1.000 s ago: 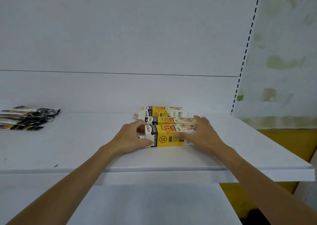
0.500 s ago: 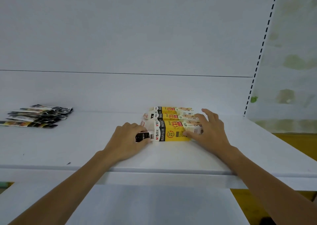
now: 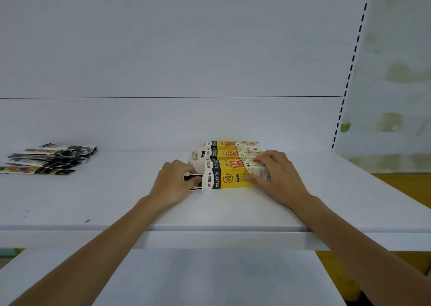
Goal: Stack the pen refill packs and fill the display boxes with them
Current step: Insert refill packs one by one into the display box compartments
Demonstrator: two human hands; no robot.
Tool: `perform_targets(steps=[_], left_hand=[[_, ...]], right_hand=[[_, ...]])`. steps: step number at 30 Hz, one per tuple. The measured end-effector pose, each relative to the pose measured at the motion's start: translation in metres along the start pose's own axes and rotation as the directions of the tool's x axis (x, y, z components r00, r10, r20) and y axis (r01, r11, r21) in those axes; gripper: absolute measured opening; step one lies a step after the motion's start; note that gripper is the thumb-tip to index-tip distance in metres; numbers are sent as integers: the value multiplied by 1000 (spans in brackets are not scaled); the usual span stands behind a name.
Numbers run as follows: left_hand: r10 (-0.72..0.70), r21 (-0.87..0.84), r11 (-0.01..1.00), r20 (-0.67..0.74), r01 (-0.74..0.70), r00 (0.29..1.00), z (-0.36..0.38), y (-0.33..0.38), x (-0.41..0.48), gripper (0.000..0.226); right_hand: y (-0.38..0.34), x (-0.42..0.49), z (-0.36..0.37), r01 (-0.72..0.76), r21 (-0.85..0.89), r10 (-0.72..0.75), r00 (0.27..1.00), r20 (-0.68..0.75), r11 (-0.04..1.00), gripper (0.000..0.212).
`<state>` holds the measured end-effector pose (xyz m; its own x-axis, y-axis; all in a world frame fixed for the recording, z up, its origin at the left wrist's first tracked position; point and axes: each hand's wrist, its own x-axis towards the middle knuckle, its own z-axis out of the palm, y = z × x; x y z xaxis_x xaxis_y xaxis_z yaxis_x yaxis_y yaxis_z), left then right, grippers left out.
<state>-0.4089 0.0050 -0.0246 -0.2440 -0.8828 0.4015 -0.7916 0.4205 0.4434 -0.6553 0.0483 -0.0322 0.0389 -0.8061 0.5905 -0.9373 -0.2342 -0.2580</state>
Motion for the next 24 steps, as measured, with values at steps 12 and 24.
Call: perform_targets(steps=[12, 24], left_hand=[[25, -193, 981, 20, -21, 999, 10, 17, 14, 21], [-141, -296, 951, -160, 89, 977, 17, 12, 16, 5]], right_hand=[[2, 1, 1, -6, 10, 6, 1000, 6, 1000, 50], [4, 4, 5, -3, -2, 3, 1000, -6, 1000, 49]])
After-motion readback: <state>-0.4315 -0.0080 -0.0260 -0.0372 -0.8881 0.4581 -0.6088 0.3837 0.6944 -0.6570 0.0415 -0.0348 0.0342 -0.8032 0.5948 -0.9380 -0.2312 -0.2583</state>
